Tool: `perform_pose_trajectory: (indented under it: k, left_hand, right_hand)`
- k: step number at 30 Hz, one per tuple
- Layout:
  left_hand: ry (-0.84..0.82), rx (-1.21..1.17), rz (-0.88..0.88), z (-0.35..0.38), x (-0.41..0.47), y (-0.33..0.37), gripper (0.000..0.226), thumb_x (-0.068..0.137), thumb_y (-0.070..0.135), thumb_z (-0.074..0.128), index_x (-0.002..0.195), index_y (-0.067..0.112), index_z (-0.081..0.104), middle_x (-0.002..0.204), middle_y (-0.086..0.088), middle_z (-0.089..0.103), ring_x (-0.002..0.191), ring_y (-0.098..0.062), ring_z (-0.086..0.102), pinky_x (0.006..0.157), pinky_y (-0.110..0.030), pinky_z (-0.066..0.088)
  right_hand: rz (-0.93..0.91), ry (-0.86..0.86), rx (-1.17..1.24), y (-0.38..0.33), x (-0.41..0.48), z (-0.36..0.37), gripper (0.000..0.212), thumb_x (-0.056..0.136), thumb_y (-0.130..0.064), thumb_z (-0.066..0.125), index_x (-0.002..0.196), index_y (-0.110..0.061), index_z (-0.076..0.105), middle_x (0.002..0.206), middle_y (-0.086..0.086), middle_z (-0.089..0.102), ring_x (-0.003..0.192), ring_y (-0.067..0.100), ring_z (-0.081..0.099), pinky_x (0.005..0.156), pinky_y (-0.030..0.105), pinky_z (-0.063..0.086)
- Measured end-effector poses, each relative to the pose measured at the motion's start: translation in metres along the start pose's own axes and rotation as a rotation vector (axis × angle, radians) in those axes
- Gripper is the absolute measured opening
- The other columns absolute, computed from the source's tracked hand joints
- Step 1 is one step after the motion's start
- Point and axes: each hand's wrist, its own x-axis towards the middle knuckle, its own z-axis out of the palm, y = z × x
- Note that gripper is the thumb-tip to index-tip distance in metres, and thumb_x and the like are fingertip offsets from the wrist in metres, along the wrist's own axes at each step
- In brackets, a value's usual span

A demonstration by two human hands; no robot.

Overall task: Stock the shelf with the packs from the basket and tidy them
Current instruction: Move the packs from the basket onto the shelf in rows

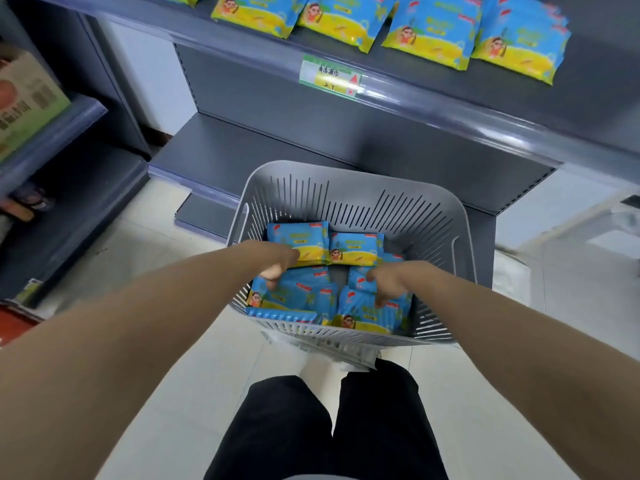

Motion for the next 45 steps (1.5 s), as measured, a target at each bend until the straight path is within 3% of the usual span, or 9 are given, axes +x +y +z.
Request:
perform_pose_trajectory:
  k: [6,10,13,17,28,31,35,40,45]
  left_hand:
    - [-0.058,0.125,0.028,-0.005,0.002,0.004,0.047,0.086,0.014,0.065,0.127,-0.002,0.05,0.131,-0.016,0.053,0.12,-0.032,0.05,0.098,-0.035,0.041]
    - [-0.048,0.071,0.038,-0.019,-0.002,0.005,0.038,0.083,0.015,0.068,0.116,0.003,0.055,0.119,-0.018,0.058,0.099,-0.031,0.057,0.082,-0.037,0.047]
    - [0.015,0.016,0.051,-0.038,-0.011,0.006,0.027,0.082,0.02,0.069,0.095,0.009,0.049,0.086,-0.008,0.052,0.074,-0.024,0.047,0.06,-0.028,0.039]
    - [0.081,-0.037,0.064,-0.06,-0.016,0.008,0.03,0.079,0.022,0.071,0.092,0.01,0.047,0.091,-0.008,0.05,0.081,-0.023,0.046,0.071,-0.029,0.038]
    - [0.158,-0.011,0.055,-0.071,-0.03,0.018,0.024,0.083,0.02,0.066,0.089,0.007,0.047,0.087,-0.006,0.045,0.079,-0.022,0.042,0.069,-0.03,0.034]
    - [0.183,-0.032,0.056,-0.081,-0.04,0.023,0.022,0.083,0.018,0.066,0.096,0.006,0.054,0.078,-0.002,0.043,0.078,-0.022,0.044,0.069,-0.028,0.034]
    - [0.266,-0.017,0.065,-0.111,-0.056,0.034,0.022,0.08,0.014,0.068,0.096,0.006,0.057,0.085,-0.006,0.05,0.075,-0.023,0.047,0.061,-0.025,0.034]
    - [0.381,-0.005,0.134,-0.174,-0.075,0.043,0.022,0.078,0.018,0.07,0.088,0.011,0.052,0.085,-0.006,0.057,0.08,-0.029,0.057,0.067,-0.028,0.037]
    - [0.51,-0.102,0.226,-0.247,-0.099,0.053,0.018,0.079,0.019,0.07,0.085,0.012,0.055,0.08,-0.003,0.052,0.073,-0.021,0.049,0.063,-0.027,0.035]
  right_hand:
    - [0.006,-0.063,-0.082,0.003,0.024,0.015,0.035,0.08,-0.044,0.067,0.072,-0.013,0.054,0.079,0.002,0.054,0.082,0.024,0.054,0.077,0.036,0.048]
    - [-0.01,-0.096,-0.095,-0.004,0.025,0.018,0.046,0.076,-0.038,0.074,0.109,-0.009,0.059,0.098,0.003,0.06,0.09,0.024,0.058,0.079,0.036,0.049]
    - [-0.036,-0.113,-0.129,-0.005,0.026,0.015,0.036,0.077,-0.039,0.074,0.093,-0.011,0.058,0.088,0.0,0.059,0.088,0.024,0.057,0.08,0.038,0.051]
    - [-0.051,-0.03,-0.077,-0.002,0.021,0.015,0.061,0.081,-0.028,0.072,0.13,-0.005,0.043,0.112,0.009,0.061,0.084,0.02,0.049,0.062,0.029,0.046]
    - [-0.116,-0.063,-0.111,0.008,0.013,0.03,0.043,0.086,-0.024,0.065,0.124,-0.006,0.054,0.101,0.009,0.059,0.083,0.021,0.051,0.063,0.028,0.044]
    - [-0.105,0.043,-0.062,0.022,-0.001,0.012,0.038,0.087,-0.015,0.062,0.121,-0.001,0.055,0.098,0.011,0.058,0.077,0.024,0.056,0.065,0.028,0.044]
    - [-0.071,0.245,0.02,0.05,-0.051,-0.051,0.041,0.088,-0.01,0.047,0.129,-0.002,0.048,0.129,0.015,0.05,0.119,0.03,0.05,0.085,0.031,0.042]
    - [-0.022,0.544,0.143,0.104,-0.137,-0.126,0.017,0.084,-0.011,0.057,0.101,-0.012,0.058,0.092,0.004,0.052,0.085,0.022,0.049,0.069,0.028,0.037]
    - [0.086,0.754,0.291,0.166,-0.191,-0.179,0.03,0.087,-0.007,0.053,0.116,-0.001,0.056,0.114,0.017,0.058,0.097,0.027,0.052,0.074,0.029,0.037]
